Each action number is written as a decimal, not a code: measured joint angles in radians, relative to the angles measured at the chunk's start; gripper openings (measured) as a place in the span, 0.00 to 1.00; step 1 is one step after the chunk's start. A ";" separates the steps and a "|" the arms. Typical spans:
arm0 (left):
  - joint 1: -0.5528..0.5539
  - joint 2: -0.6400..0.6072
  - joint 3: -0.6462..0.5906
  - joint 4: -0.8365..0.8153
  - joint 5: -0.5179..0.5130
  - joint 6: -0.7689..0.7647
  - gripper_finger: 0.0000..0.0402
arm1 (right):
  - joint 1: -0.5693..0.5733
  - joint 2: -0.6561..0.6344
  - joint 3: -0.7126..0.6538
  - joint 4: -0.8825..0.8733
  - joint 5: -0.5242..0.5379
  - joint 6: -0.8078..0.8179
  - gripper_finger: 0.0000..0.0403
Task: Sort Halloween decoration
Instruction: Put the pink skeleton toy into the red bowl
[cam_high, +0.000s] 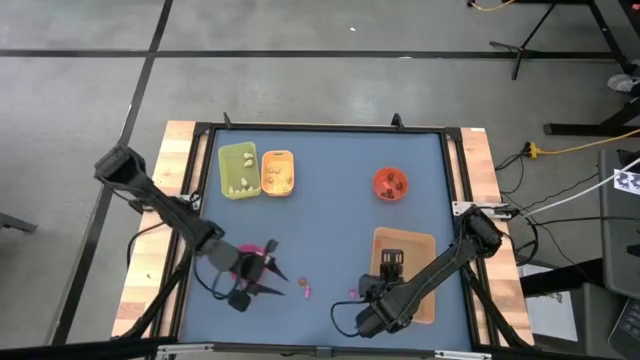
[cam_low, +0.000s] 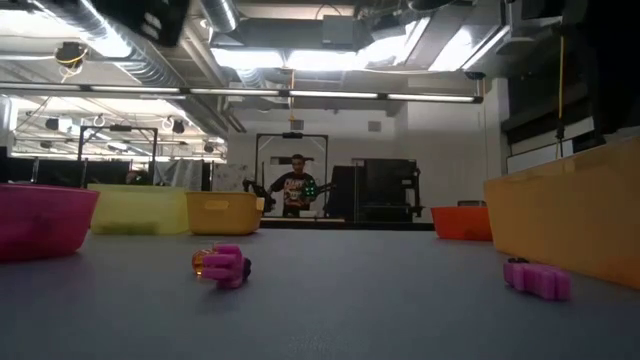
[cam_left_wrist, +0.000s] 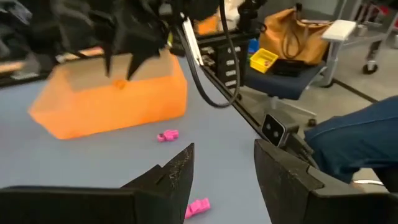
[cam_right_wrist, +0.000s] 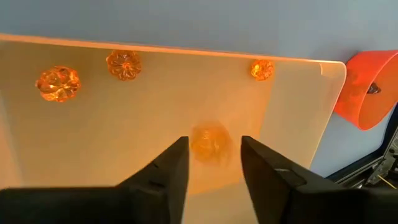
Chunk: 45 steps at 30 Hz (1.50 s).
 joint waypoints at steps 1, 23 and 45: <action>0.012 0.028 0.000 0.025 0.023 -0.006 0.38 | 0.000 0.000 0.000 0.000 0.000 0.000 0.39; 0.186 0.506 0.332 -0.160 0.393 0.094 0.38 | 0.000 0.000 0.000 0.063 0.001 -0.002 0.64; 0.213 0.538 0.346 -0.276 0.394 0.366 0.38 | 0.001 0.000 0.001 0.114 0.001 -0.003 0.64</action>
